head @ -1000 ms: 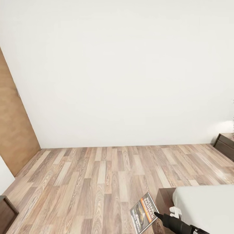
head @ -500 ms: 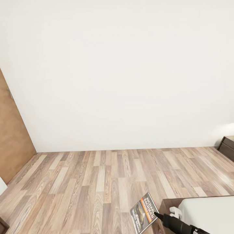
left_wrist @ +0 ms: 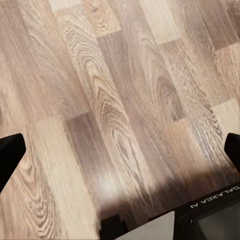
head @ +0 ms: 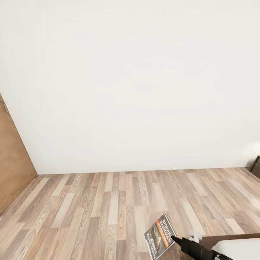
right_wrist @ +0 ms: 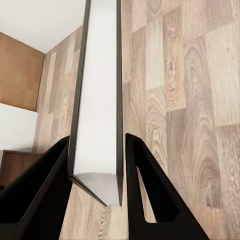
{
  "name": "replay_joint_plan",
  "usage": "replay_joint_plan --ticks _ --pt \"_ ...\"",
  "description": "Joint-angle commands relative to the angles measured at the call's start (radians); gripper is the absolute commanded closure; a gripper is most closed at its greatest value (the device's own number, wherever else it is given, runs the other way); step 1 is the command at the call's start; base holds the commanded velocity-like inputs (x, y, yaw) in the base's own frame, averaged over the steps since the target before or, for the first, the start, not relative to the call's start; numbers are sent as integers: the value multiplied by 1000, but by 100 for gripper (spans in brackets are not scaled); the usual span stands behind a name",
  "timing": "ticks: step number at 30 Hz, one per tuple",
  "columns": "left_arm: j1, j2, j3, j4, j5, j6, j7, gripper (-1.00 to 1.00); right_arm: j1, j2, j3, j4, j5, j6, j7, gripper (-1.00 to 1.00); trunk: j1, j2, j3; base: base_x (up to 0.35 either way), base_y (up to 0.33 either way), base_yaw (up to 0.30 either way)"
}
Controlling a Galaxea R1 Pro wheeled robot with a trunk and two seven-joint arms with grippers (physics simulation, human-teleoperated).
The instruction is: In the bedroom, move the book from the bed onto either nightstand, and place the two sandals side by side next to the bed.
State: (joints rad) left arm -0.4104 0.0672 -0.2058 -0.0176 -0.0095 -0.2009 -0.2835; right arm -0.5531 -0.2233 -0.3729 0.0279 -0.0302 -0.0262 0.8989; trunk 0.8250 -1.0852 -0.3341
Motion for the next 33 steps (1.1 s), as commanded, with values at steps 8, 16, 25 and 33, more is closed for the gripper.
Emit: replay_joint_plan --ticks 8,16,25,33 --pt "-1 0 -4 1 -1 -5 -1 -100 -2 0 -5 3 -4 -3 3 100 1 -1 -1 322 107 0" --pt "0 0 -5 1 -1 -5 -2 -100 -1 -1 -5 3 -4 -2 3 100 1 -1 -1 322 107 0" --pt "-1 0 -5 1 -1 -5 -2 -100 -1 -1 -5 3 -3 -2 3 100 1 -1 0 322 107 -37" --pt "-1 0 -5 1 -1 -5 -2 -100 -1 -1 -5 3 -4 -2 3 100 1 -1 4 321 107 -97"
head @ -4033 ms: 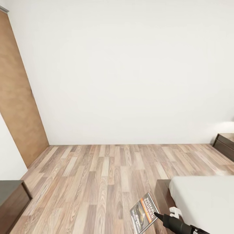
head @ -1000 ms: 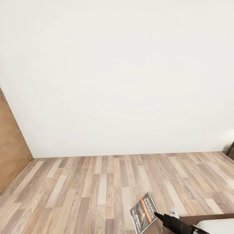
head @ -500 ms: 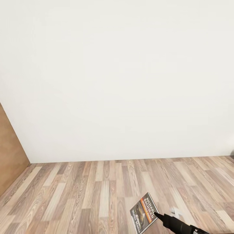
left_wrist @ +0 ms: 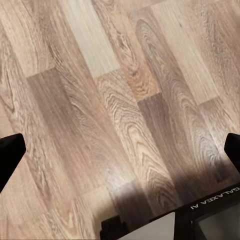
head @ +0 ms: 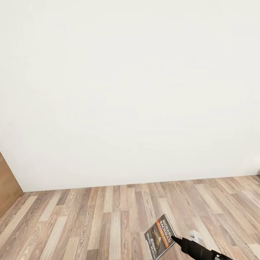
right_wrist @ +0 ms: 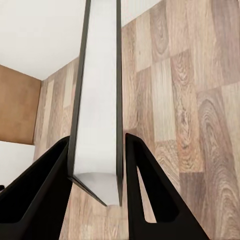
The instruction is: In the bedroom, move the book from the bed onto either nightstand, and place the two sandals side by side next to the bed.
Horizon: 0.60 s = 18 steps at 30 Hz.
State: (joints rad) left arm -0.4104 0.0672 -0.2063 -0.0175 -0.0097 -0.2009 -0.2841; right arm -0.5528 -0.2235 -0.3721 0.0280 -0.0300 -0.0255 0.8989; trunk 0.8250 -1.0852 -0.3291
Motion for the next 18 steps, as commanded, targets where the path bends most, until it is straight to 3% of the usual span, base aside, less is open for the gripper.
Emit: replay_joint_plan --ticks 1,18 --pt "-1 0 -5 1 -1 -5 -1 -100 -1 0 -5 3 -4 -3 3 100 1 -1 -1 321 107 -12" --pt "-1 0 -5 1 -1 -5 -1 -100 -2 0 -5 3 -4 -3 3 100 1 -1 -1 322 107 -1"
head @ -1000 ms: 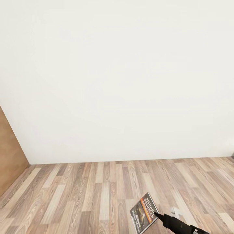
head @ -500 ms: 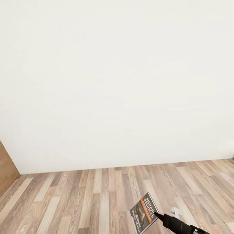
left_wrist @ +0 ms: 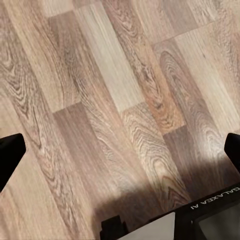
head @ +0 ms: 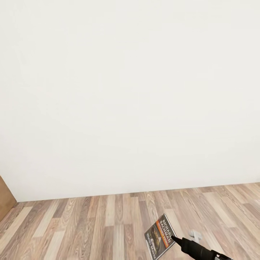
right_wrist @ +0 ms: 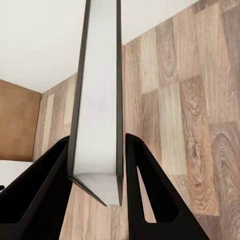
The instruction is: In the bedroom, move the book from the bed onto either nightstand, and place the two sandals side by side next to the bed.
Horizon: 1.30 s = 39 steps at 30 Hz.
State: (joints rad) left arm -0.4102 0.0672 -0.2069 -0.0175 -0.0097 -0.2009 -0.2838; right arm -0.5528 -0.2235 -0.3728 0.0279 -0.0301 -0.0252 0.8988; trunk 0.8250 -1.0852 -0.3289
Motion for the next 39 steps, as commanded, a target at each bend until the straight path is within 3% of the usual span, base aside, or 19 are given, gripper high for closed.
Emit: replay_joint_plan --ticks 1,8,20,39 --pt "-1 0 -5 1 -1 -5 -1 -100 -2 -1 -5 3 -4 -3 3 100 1 -1 -1 322 106 0" --pt "-1 0 -5 1 -1 -5 -1 -100 -2 -1 -5 3 -4 -3 3 100 1 -1 -1 326 28 -17" --pt "-1 0 -5 1 -1 -5 -1 -100 -1 -1 -5 3 -4 -3 3 100 1 -1 -1 132 0 -190" --pt "0 0 -5 1 -1 -5 -1 -100 -1 -1 -5 3 -4 -3 3 100 1 -1 -1 328 0 -7"
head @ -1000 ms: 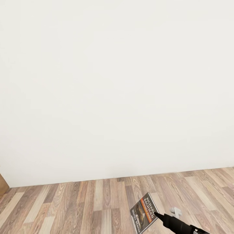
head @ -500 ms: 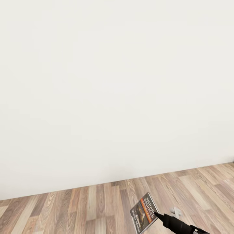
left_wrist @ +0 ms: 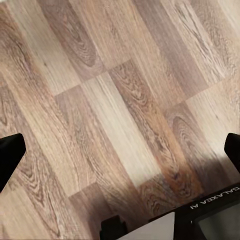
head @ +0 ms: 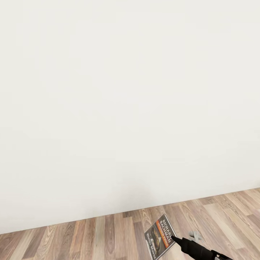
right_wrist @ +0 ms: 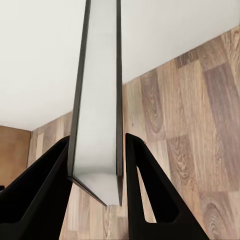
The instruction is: In the bedroom, move the book from the bed onto either nightstand, and place the two sandals side by side next to the bed.
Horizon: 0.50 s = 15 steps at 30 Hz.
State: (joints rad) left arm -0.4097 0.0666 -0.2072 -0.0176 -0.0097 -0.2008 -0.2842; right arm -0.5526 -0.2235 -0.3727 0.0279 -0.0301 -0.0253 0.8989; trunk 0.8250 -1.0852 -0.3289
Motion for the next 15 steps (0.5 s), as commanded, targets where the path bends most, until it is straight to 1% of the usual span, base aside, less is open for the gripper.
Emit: replay_joint_plan --ticks 1,15 --pt "-1 0 -5 1 -1 -5 -1 -100 -1 0 -5 3 -4 -3 3 100 1 -1 -1 333 0 0" --pt "-1 -1 -5 1 -1 -5 -1 -100 -2 0 -5 3 -4 -3 3 100 1 -1 -1 333 0 0"
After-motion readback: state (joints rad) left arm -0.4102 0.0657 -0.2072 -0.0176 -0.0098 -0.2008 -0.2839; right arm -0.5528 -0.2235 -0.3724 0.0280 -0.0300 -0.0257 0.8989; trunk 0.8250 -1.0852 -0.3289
